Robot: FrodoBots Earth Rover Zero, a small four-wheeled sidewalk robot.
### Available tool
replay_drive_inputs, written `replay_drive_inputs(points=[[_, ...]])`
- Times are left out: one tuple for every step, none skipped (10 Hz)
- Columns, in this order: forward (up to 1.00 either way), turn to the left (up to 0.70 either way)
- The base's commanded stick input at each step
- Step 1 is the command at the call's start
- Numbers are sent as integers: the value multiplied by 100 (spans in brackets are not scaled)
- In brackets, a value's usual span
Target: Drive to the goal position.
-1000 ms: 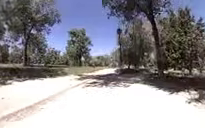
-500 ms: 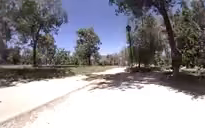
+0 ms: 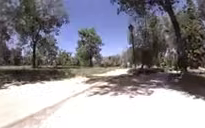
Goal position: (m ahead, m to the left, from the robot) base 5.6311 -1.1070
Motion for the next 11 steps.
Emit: replay_drive_inputs(points=[[85,0],[85,0],[85,0],[85,34],[85,34],[85,34],[85,34],[85,34],[85,34],[85,34],[85,19]])
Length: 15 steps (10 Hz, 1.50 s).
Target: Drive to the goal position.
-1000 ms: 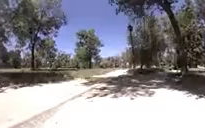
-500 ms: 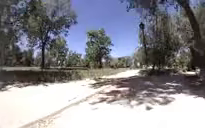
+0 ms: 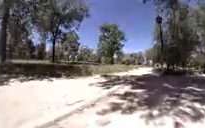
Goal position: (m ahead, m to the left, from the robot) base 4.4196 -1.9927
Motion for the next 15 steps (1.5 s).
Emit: replay_drive_inputs(points=[[85,0],[85,0],[85,0],[85,0],[85,34],[85,34],[85,34],[85,34],[85,17],[85,0],[85,0],[75,0],[53,0],[12,0],[0,0]])
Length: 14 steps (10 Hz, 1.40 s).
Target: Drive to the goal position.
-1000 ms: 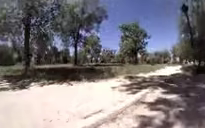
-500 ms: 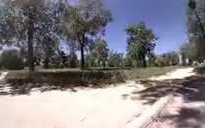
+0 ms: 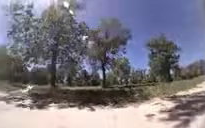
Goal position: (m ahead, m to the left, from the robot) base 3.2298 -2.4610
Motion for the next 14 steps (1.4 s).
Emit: replay_drive_inputs(points=[[0,0],[0,0],[0,-47],[0,-76],[0,-85],[0,-85],[0,-85],[0,-85],[0,-85],[0,-85],[0,-85],[0,-85],[0,-85],[46,-57]])
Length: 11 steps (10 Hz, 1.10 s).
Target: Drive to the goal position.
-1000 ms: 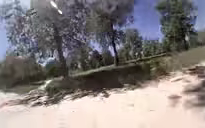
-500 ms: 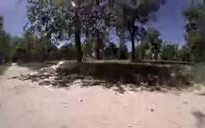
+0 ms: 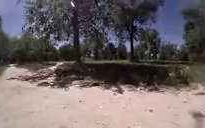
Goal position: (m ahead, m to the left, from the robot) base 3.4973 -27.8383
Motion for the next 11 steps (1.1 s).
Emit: replay_drive_inputs(points=[[85,-34],[85,-34],[85,-34],[85,-34],[85,-34],[85,-34],[85,-34],[83,-33],[44,-56],[0,-85],[0,-85]])
